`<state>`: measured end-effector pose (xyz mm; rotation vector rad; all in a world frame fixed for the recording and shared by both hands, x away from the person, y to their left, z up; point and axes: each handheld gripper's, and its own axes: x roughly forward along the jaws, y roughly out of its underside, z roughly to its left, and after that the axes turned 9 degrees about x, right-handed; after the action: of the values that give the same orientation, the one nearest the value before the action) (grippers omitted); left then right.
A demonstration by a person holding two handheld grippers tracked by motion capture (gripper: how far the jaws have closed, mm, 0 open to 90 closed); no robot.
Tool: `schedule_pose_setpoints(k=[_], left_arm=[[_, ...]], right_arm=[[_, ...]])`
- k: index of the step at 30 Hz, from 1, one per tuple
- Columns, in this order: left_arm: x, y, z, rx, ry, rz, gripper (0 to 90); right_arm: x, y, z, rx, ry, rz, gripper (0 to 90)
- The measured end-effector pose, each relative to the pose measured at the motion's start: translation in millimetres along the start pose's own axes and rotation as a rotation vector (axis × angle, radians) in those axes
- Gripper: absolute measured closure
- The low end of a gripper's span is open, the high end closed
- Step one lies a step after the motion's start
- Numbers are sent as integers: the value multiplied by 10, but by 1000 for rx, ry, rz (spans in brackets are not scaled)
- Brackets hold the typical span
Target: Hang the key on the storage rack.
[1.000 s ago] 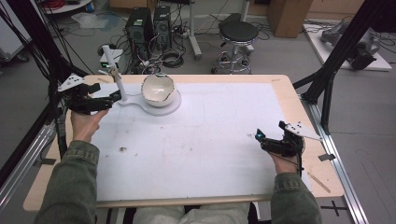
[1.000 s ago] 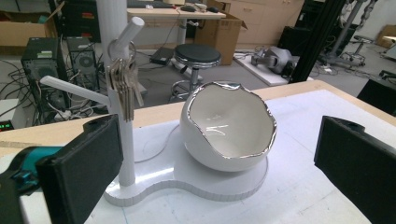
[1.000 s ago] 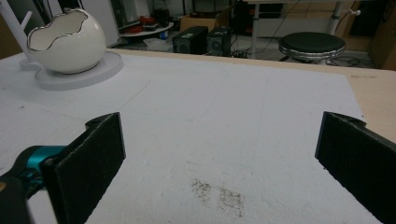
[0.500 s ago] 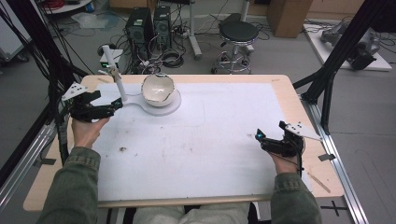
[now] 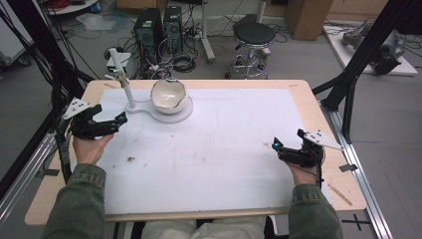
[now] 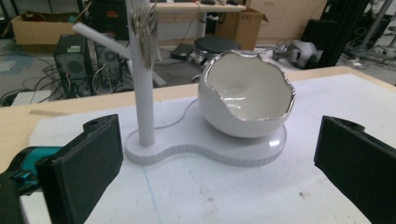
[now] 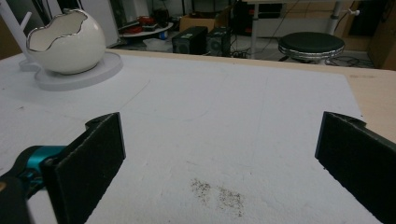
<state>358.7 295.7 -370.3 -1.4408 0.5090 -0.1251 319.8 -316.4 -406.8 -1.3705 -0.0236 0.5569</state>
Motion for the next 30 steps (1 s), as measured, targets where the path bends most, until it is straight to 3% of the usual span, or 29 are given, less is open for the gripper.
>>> schedule_pose_setpoints(k=[4, 15, 30], left_arm=[[-24, 42, -25, 17, -18, 2, 16], [-163, 248, -36, -3, -96, -50, 16], [-362, 443, -8, -24, -109, -61, 17]], right_arm=[[-7, 0, 2, 2, 1, -2, 5], [-2, -2, -6, -1, 2, -5, 5], [-18, 0, 2, 9, 2, -5, 5]])
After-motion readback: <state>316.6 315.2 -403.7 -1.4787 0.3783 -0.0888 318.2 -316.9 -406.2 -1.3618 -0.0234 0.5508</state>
